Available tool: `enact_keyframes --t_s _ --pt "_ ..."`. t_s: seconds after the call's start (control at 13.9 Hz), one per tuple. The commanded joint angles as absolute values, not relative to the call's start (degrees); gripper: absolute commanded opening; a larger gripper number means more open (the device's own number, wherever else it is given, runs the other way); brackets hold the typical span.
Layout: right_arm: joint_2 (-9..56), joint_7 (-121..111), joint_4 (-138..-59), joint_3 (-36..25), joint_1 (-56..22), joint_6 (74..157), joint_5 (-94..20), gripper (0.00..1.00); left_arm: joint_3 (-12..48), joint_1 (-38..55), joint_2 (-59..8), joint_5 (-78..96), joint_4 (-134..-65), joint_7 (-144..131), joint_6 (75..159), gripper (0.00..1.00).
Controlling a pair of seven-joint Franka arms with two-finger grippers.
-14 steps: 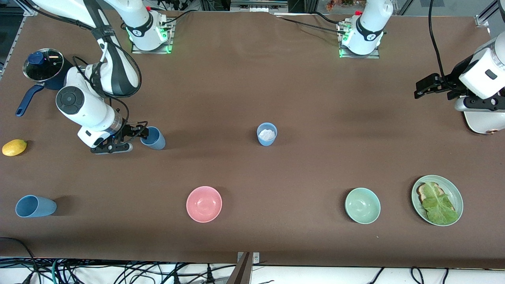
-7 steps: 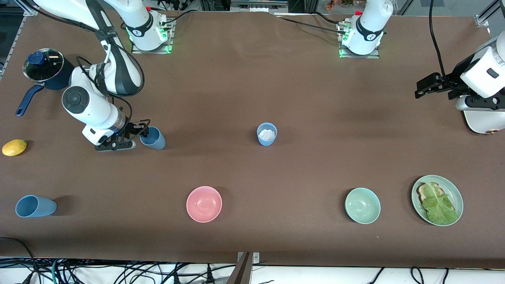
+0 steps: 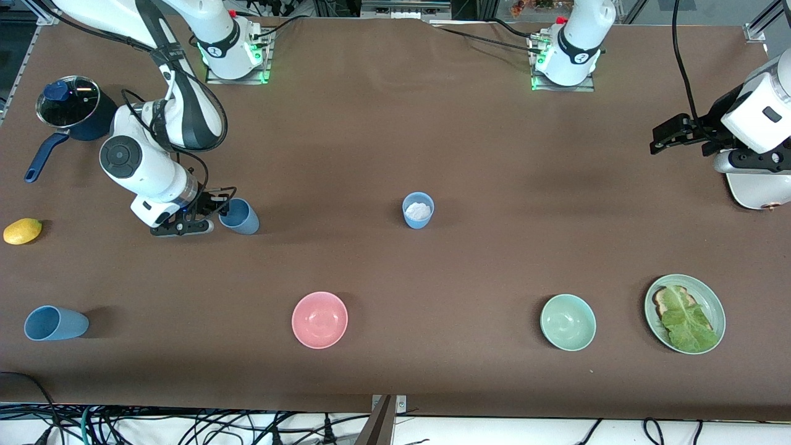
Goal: Stack blue cups with both arms
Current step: 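Lift the blue cup with the right gripper toward the tissue cup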
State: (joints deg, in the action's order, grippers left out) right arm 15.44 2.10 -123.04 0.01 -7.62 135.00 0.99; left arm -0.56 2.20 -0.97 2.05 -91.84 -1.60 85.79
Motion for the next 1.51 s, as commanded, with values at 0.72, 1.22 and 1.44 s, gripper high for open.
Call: enact_keyframes --t_s 0.72,1.22,1.44 --pt "14.5 4.0 -123.4 0.4 -8.2 136.1 1.3 0.0 -0.4 2.1 -0.6 0.7 -91.1 -0.9 85.0 1.0" --pt "10.5 10.1 -109.9 2.6 -11.4 115.7 0.9 0.0 -0.4 2.1 -0.7 -0.2 -91.1 -0.9 85.9 1.0" --pt "10.8 14.1 -103.3 2.9 -15.9 111.0 -1.7 0.0 -0.4 2.1 -0.7 -0.2 -91.1 -0.9 85.9 1.0"
